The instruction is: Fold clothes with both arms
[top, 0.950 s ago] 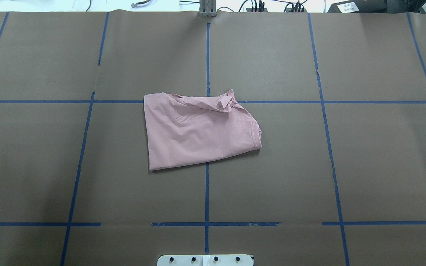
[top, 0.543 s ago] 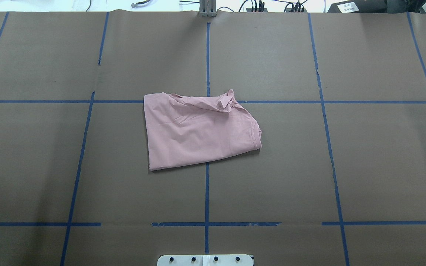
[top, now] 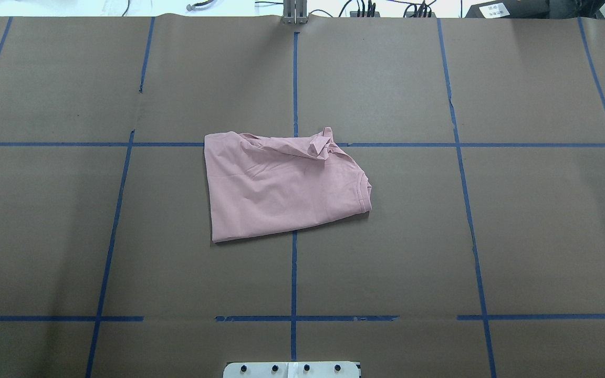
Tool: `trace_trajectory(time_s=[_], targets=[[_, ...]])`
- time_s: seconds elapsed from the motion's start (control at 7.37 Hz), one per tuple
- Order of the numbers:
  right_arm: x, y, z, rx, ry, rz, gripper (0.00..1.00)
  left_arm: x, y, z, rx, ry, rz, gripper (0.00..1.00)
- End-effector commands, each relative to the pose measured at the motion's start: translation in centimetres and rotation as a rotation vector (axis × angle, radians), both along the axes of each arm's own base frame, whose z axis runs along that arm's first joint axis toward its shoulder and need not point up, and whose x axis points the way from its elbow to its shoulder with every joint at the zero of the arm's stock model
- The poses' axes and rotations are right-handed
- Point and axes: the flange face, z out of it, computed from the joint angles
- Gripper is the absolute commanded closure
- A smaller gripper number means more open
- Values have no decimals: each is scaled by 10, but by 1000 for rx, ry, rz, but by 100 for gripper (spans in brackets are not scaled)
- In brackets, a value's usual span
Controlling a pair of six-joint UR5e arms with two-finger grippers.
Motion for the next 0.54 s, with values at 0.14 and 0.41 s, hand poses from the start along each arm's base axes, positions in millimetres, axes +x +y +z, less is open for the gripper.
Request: trace_trajectory(time_s=[0.14,0.41], targets=[[-1,5,3,-6,-5,-1,0,1,1,-9,23,8,6,0],[-2,6,6,-12,-5,-1,0,1,1,-16,45,10,6,0]])
